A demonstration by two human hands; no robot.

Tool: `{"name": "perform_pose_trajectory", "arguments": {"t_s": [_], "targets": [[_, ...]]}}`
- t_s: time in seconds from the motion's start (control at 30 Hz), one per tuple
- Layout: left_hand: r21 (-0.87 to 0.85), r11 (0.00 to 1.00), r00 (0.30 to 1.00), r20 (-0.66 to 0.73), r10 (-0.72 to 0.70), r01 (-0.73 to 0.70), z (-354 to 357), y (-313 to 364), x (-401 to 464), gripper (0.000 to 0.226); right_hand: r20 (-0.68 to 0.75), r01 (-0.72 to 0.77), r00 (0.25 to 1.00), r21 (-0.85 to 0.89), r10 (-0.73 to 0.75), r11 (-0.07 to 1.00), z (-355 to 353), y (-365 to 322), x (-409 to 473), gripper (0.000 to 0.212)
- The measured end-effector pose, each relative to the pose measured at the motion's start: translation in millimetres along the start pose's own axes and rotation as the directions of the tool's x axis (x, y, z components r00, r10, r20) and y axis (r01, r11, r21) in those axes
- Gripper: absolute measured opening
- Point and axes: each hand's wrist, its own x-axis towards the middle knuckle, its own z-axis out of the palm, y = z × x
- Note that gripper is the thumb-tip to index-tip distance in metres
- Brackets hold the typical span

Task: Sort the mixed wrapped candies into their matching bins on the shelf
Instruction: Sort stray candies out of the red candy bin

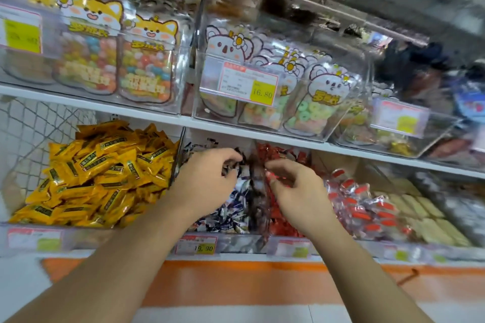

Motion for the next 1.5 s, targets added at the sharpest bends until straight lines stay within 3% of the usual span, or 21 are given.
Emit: {"name": "perform_pose_trajectory", "arguments": {"t_s": [0.23, 0.3, 0.4, 0.47, 0.6, 0.8, 0.97, 1.07, 1.2, 1.3, 1.5], "targets": [[-0.026, 0.994, 0.983, 0.152, 0.107, -0.104, 49.7, 37.9, 0.1, 0.033, -0.008, 0.018, 1.0, -0.205, -0.02, 0.979, -49.2, 49.6, -1.3, 0.039], [-0.016, 0.993, 0.981, 0.151, 0.119, -0.118, 57.4, 37.1, 5.0, 0.036, 0.076, 0.115, 0.992, -0.228, -0.1, 0.967, -46.0, 62.1, 1.9, 0.038], [-0.002, 0.992, 0.979, 0.161, 0.122, -0.124, 65.5, 32.8, 13.2, 0.042, 0.258, 0.248, 0.948, -0.242, -0.184, 0.938, -24.4, 83.7, 5.0, 0.054], [0.006, 0.993, 0.978, 0.174, 0.114, -0.116, 68.9, 29.1, 17.5, 0.044, 0.291, 0.301, 0.932, -0.297, -0.215, 0.906, -6.2, 99.1, 11.6, 0.059], [0.051, 0.995, 0.973, 0.219, 0.069, -0.082, 78.3, 25.1, 24.1, 0.044, 0.187, 0.314, 0.947, -0.367, -0.261, 0.875, 9.2, 120.3, 30.4, 0.046], [0.055, 0.995, 0.972, 0.226, 0.064, -0.078, 82.7, 25.1, 23.4, 0.042, 0.028, 0.158, 0.987, -0.411, -0.161, 0.898, -5.5, 143.9, 45.5, 0.033], [0.063, 0.992, 0.967, 0.237, 0.091, -0.109, 77.9, 21.5, 19.6, 0.042, 0.057, 0.14, 0.99, -0.356, -0.128, 0.924, -21.5, 121.7, 39.8, 0.04], [0.068, 0.992, 0.965, 0.245, 0.088, -0.108, 75.6, 21.0, 15.4, 0.044, 0.047, 0.197, 0.98, -0.287, -0.192, 0.937, -31.5, 104.9, 31.8, 0.035], [0.092, 0.99, 0.961, 0.263, 0.08, -0.108, 74.0, 21.1, 9.9, 0.048, 0.224, 0.371, 0.918, -0.197, -0.327, 0.908, -20.6, 88.1, 12.2, 0.021], [0.093, 0.99, 0.962, 0.264, 0.074, -0.102, 73.9, 21.5, 6.7, 0.047, 0.3, 0.397, 0.897, -0.218, -0.326, 0.892, -5.6, 92.5, 6.5, 0.019], [0.075, 0.994, 0.956, 0.29, 0.051, -0.075, 72.5, 20.9, 0.2, 0.049, 0.251, 0.35, 0.928, -0.336, -0.275, 0.874, -7.4, 105.9, 14.4, 0.013]]}}
